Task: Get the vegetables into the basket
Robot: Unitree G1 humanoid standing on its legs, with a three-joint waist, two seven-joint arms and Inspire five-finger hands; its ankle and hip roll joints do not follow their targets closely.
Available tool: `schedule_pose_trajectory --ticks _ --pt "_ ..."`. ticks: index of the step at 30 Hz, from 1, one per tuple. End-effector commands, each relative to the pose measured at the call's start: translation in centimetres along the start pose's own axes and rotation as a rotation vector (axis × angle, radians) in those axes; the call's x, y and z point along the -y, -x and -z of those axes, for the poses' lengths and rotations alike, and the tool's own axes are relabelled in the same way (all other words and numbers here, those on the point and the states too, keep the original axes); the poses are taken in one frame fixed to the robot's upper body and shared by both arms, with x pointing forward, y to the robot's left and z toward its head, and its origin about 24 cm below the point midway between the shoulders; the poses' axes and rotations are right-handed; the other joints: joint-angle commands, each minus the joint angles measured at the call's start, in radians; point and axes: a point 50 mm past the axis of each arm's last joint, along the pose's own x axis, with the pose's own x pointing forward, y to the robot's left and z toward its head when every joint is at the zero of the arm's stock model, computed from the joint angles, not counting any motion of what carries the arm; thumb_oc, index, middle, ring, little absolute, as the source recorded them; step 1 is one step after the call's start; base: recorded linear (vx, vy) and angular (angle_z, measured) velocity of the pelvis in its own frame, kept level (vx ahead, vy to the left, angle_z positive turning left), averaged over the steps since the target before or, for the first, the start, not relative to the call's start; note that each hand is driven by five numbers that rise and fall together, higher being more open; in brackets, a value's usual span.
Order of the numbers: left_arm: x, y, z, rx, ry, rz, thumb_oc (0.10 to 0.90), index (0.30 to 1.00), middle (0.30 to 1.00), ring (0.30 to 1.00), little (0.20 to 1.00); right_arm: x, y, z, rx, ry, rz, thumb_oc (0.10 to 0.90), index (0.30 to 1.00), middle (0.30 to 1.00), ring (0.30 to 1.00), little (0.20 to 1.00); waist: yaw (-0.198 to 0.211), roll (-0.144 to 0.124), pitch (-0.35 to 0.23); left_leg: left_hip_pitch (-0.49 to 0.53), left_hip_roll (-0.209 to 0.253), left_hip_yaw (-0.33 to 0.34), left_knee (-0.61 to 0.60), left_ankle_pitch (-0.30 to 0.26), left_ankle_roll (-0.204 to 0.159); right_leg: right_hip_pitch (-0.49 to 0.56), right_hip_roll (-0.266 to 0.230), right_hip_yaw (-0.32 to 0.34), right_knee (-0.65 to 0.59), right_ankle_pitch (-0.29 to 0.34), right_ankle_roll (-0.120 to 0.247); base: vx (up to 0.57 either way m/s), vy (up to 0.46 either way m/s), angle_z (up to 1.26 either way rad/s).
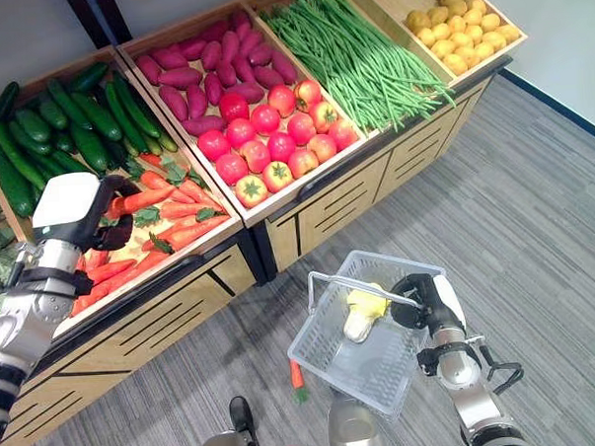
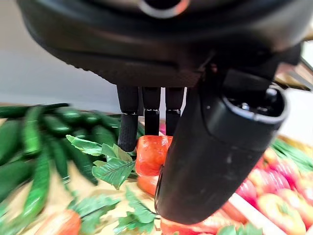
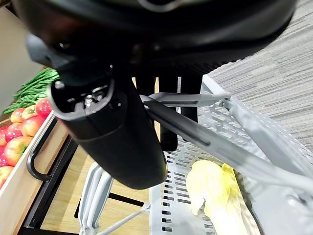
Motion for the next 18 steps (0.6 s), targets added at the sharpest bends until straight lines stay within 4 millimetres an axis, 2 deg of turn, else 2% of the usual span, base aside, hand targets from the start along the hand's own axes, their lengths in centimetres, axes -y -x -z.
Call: schedule_pose_trajectory --ticks 1,2,3,4,5,9,12,14,18 --pt "-1.6 0.0 -0.5 -0.062 0.399 -0.271 0.400 0.300 0.300 0.300 0.300 2.6 -0.4 -2.8 0.166 -0.058 0.125 0.400 0.300 0.300 0.300 0.300 0.013 -0.017 -0.139 0.064 -0.008 -0.032 0.007 -0.101 0.001 0.016 -0.042 -0.106 -0.001 -0.044 0.053 0.01 0.022 0.23" --pt "-0.2 1.7 -1.4 -0.128 0.866 -0.381 0.400 0.300 0.300 0.300 0.300 2.4 -0.3 -3.0 0.176 -0.077 0.130 0.400 0.300 0.300 0.300 0.300 0.015 -0.021 -0.144 0.072 -0.010 -0.034 0.007 -0.104 0.005 0.025 -0.044 -0.104 -0.001 -0.046 0.051 -0.01 0.014 0.17" --pt "-0.2 1.7 -1.4 -0.129 0.868 -0.381 0.400 0.300 0.300 0.300 0.300 2.5 -0.3 -3.0 0.177 -0.077 0.129 0.400 0.300 0.300 0.300 0.300 0.014 -0.022 -0.146 0.068 -0.010 -0.034 0.007 -0.099 0.005 0.020 -0.044 -0.103 -0.001 -0.041 0.050 -0.04 0.011 0.05" --pt "-0.2 2.1 -3.4 -0.077 1.145 -0.421 0.400 0.300 0.300 0.300 0.300 2.3 -0.3 -3.8 0.211 -0.070 0.118 0.400 0.300 0.300 0.300 0.300 0.015 -0.026 -0.148 0.071 -0.012 -0.036 0.007 -0.100 0.009 0.023 -0.046 -0.103 -0.001 -0.041 0.048 -0.05 0.002 0.04" --pt "-0.2 2.3 -4.5 -0.037 1.271 -0.428 0.400 0.300 0.300 0.300 0.300 2.1 -0.2 -3.9 0.220 -0.057 0.105 0.400 0.300 0.300 0.300 0.300 0.015 -0.027 -0.150 0.074 -0.013 -0.038 0.007 -0.102 0.011 0.029 -0.047 -0.104 -0.001 -0.041 0.047 -0.03 0.006 0.05" --pt "-0.6 2.8 -6.1 0.034 1.463 -0.427 0.400 0.300 0.300 0.300 0.300 2.0 0.0 -4.0 0.228 -0.037 0.094 0.400 0.300 0.300 0.300 0.300 0.019 -0.032 -0.151 0.076 -0.018 -0.045 0.007 -0.103 0.015 0.032 -0.052 -0.104 -0.001 -0.040 0.047 -0.01 0.004 0.04" --pt "-0.4 3.1 -6.3 0.037 1.533 -0.425 0.400 0.300 0.300 0.300 0.300 1.9 0.2 -3.8 0.220 -0.031 0.091 0.400 0.300 0.300 0.300 0.300 0.022 -0.033 -0.152 0.078 -0.020 -0.046 0.007 -0.102 0.018 0.034 -0.053 -0.105 -0.001 -0.039 0.047 0.00 0.000 0.00" --pt "-0.5 3.4 -7.3 0.076 1.689 -0.419 0.400 0.300 0.300 0.300 0.300 1.7 0.4 -3.6 0.215 -0.033 0.086 0.400 0.300 0.300 0.300 0.300 0.024 -0.036 -0.153 0.077 -0.022 -0.050 0.007 -0.102 0.020 0.035 -0.055 -0.107 -0.001 -0.039 0.046 0.00 0.000 0.00" --pt "-0.6 3.7 -7.8 0.112 1.749 -0.392 0.400 0.300 0.300 0.300 0.300 1.5 0.7 -3.3 0.205 -0.028 0.077 0.400 0.300 0.300 0.300 0.300 0.029 -0.038 -0.154 0.078 -0.024 -0.054 0.007 -0.100 0.022 0.038 -0.058 -0.110 -0.001 -0.038 0.047 0.00 0.000 0.00"
